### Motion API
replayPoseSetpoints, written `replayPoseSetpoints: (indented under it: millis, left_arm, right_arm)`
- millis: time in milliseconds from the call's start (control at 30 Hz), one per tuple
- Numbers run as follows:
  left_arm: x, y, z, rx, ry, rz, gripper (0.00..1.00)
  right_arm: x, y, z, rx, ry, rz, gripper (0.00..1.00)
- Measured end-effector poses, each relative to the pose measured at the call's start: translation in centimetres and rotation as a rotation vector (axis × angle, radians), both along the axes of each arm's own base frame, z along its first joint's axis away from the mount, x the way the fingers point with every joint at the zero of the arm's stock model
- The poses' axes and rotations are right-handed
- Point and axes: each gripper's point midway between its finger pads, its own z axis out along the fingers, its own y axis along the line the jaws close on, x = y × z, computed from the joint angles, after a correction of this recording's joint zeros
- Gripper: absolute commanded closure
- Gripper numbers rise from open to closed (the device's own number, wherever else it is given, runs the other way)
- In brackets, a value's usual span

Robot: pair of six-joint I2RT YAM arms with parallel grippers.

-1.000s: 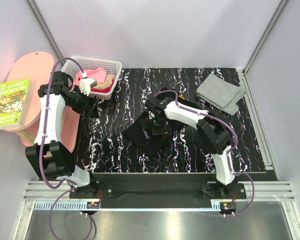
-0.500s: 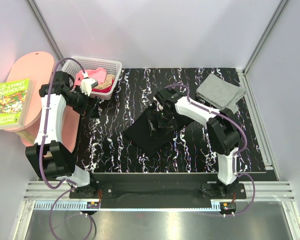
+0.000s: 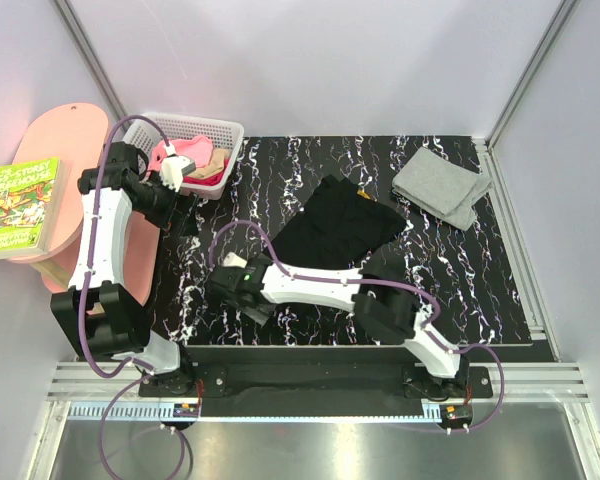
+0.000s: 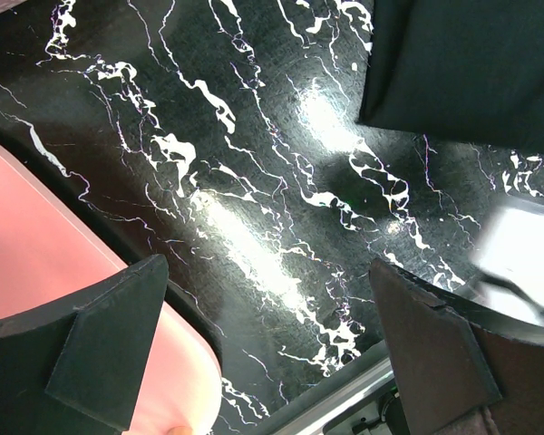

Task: Fold and stack the t-shirts
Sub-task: Fold the tshirt

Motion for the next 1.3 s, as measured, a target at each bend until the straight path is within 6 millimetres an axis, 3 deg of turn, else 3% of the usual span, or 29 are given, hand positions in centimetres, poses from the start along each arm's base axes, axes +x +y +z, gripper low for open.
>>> replayPoseSetpoints:
  millis: [100, 267, 433, 533, 567, 700, 733, 767, 867, 1133, 1200, 1300]
  left_arm:
    - [0.1, 0.0, 0.0, -0.001, -0.001, 0.003, 0.01]
    - [0.3, 0.0, -0.2, -0.006, 0.002, 0.007, 0.01]
    - [0.4, 0.0, -0.2, -0.005, 0.0, 0.008, 0.01]
    - [0.5, 0.0, -0.2, -0.005, -0.002, 0.008, 0.01]
    - [0.5, 0.0, -0.2, -0.005, -0.002, 0.008, 0.01]
    - [0.5, 0.0, -0.2, -0.005, -0.002, 0.008, 0.01]
    - [0.5, 0.0, -0.2, -0.005, -0.002, 0.008, 0.01]
    - [0.5, 0.0, -0.2, -0.005, -0.002, 0.008, 0.01]
    - [0.5, 0.0, -0.2, -0.005, -0.002, 0.008, 0.01]
    - [0.5, 0.0, -0.1, -0.005, -0.003, 0.008, 0.01]
    - [0.5, 0.0, -0.1, -0.004, -0.004, 0.008, 0.01]
    - [0.5, 0.1, -0.1, -0.004, -0.003, 0.008, 0.01]
  right_arm:
    - [1.3, -2.0, -2.6, -0.139, -0.061, -0.019, 0.0]
    - [3.5, -3.4, -1.6, -0.209, -0.184, -0.047, 0.0]
    - [4.3, -3.2, -2.1, -0.214, -0.234, -0.06, 0.0]
    - [4.6, -3.2, -2.1, -0.225, -0.256, -0.064, 0.12]
    - [4.6, -3.2, -2.3, -0.223, -0.257, -0.066, 0.25]
    - [4.5, -2.8, -3.2, -0.213, -0.248, -0.076, 0.42]
    - [4.5, -2.7, -3.4, -0.213, -0.25, -0.078, 0.5]
    - [4.5, -2.5, -3.5, -0.212, -0.248, -0.079, 0.71]
    - [4.3, -2.2, -4.6, -0.204, -0.234, -0.086, 0.97]
    - [4.2, -1.8, -4.3, -0.198, -0.202, -0.085, 1.0]
    - [3.8, -0.6, -4.0, -0.154, -0.156, -0.082, 1.0]
    - [3.1, 2.9, -2.2, -0.053, -0.104, -0.059, 1.0]
